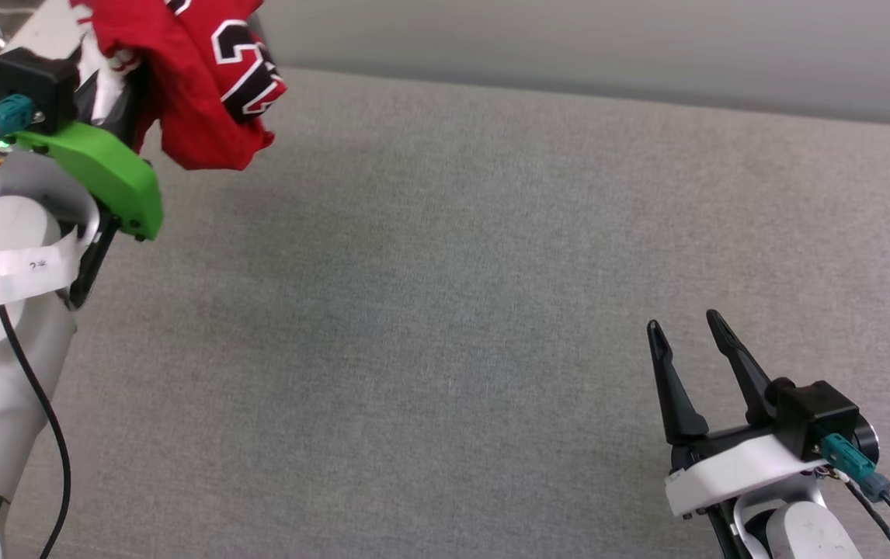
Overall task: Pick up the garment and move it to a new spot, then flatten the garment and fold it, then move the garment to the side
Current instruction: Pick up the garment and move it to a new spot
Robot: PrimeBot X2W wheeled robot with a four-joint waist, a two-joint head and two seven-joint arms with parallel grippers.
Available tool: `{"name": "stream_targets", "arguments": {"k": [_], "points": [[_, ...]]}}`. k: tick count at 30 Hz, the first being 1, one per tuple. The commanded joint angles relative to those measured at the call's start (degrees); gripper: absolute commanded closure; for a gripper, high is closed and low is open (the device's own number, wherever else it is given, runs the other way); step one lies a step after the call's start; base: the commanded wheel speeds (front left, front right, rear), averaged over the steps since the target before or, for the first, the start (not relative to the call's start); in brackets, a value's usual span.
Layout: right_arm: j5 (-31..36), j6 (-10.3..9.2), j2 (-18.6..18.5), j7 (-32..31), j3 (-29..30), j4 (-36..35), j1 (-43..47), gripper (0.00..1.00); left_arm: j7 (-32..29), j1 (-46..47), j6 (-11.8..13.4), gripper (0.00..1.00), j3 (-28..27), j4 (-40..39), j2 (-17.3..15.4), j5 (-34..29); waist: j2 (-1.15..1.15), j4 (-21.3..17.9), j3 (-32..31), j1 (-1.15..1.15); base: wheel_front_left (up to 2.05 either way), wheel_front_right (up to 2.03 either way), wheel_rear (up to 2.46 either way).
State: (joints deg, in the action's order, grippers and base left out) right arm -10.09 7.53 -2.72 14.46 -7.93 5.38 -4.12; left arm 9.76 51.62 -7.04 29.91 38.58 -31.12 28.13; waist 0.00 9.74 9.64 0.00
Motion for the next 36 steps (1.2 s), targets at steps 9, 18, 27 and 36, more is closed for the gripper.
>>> {"name": "stream_targets", "arguments": {"k": [9, 18, 27, 36], "points": [[-1.4, -0.04, -0.2, 0.5, 1.5, -0.3, 2.2, 0.00, -6.5, -3.3, 0.9, 1.00, 3.4, -15.1, 3.0, 1.8, 0.00, -6.2, -6.9, 0.00, 0.00, 0.00, 0.00], [-1.2, -0.04, -0.2, 0.5, 3.0, -1.1, 1.7, 0.00, -8.2, -7.7, 2.3, 1.00, 7.8, -18.8, 9.5, 2.7, 0.00, -15.4, -4.9, 0.00, 0.00, 0.00, 0.00], [-1.4, -0.04, -0.2, 0.5, 3.3, -1.8, 0.9, 0.00, -1.6, -9.3, 3.7, 1.00, 10.9, -11.9, 17.3, 1.7, 0.00, -22.6, -0.7, 0.00, 0.00, 0.00, 0.00], [-1.6, -0.04, -0.2, 0.5, 3.1, -2.1, 0.2, 0.00, 4.0, -8.2, 2.9, 0.00, 12.2, 1.7, 18.9, -0.6, 0.00, -23.4, 1.5, 0.00, 0.00, 0.00, 0.00]]}}
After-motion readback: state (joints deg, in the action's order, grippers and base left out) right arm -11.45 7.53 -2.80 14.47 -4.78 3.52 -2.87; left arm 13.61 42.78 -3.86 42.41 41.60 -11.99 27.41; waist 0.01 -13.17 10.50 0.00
